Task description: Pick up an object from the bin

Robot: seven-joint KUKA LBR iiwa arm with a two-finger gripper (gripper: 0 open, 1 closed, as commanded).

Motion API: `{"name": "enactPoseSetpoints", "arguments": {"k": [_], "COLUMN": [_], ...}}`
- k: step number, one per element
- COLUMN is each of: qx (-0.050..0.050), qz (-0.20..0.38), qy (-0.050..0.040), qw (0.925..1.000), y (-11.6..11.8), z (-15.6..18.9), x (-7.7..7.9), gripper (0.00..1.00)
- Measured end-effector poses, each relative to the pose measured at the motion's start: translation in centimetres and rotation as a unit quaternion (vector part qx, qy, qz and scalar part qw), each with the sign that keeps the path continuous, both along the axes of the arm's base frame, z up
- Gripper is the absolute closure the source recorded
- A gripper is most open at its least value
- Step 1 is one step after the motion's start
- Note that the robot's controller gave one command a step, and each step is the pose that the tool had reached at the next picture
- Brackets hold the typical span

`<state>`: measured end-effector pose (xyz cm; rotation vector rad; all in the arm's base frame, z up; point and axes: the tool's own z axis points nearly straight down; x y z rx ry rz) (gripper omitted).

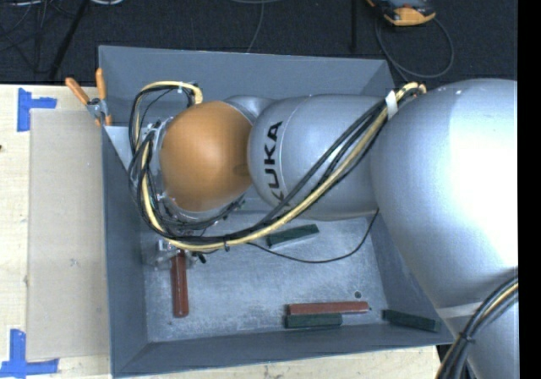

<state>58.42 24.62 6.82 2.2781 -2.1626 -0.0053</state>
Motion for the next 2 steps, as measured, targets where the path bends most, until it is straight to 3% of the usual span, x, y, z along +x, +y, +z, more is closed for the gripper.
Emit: {"name": "enactPoseSetpoints", "arguments": {"k": [1,2], "qx": [0.001,0.002], "qz": [-0.002,-0.006], "qy": [-0.003,-0.005], "qw": [1.0,1.0], "y": [0.1,0.3], "z": [3.5,10.5], "x": [0.1,0.2], "gripper": [1.0,1.0]}}
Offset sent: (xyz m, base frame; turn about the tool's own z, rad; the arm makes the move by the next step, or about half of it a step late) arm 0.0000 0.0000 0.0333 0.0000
